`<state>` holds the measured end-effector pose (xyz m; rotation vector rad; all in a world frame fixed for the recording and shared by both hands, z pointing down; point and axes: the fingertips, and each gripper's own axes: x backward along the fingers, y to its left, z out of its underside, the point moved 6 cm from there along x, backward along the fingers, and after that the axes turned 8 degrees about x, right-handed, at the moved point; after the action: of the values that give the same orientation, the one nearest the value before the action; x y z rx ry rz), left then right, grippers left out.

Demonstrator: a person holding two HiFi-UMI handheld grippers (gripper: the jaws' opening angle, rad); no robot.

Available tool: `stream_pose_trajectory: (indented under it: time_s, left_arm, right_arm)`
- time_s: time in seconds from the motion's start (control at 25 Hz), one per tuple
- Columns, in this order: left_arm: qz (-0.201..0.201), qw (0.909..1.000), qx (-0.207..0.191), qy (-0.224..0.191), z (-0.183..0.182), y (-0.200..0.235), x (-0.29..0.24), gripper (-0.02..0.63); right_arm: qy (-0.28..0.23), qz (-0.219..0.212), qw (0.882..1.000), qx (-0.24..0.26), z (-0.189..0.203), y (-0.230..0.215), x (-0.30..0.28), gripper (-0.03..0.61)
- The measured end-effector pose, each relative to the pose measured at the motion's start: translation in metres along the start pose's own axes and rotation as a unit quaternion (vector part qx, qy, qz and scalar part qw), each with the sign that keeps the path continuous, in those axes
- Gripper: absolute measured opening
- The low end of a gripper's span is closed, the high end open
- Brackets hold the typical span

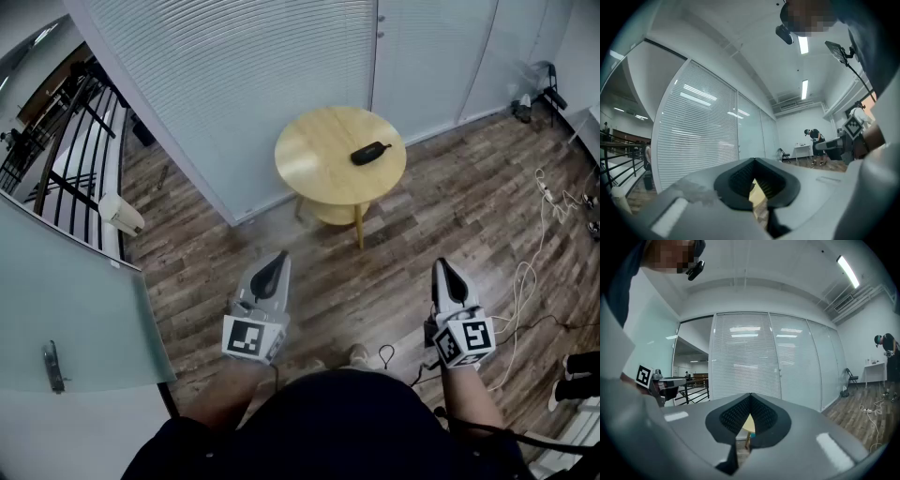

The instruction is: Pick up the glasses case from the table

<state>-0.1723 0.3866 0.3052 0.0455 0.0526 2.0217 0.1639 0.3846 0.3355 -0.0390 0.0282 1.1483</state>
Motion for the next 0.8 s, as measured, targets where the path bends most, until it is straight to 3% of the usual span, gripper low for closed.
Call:
stream_pose_trajectory:
  time_s: [0.48, 0.64, 0.8]
  left_arm:
    - [-0.002, 0.9999, -0.013, 0.006, 0.005, -0.022, -0.019, 0.003]
    - [-0.002, 0.9999, -0.01, 0.004, 0.002, -0.036, -0.041, 0.003]
    - [0.005, 0.9995, -0.031, -0.005, 0.002, -0.048, -0.067, 0.003]
  right_arm:
    - [-0.009, -0.013, 1.0, -0.004, 0.005, -0.027, 0.001, 0.008]
    - [-0.01, 0.004, 1.0, -0.023, 0.009, -0.057, 0.003, 0.008]
    - [-0.003, 0.006, 1.0, -0.031, 0.016, -0.087, 0.001, 0.008]
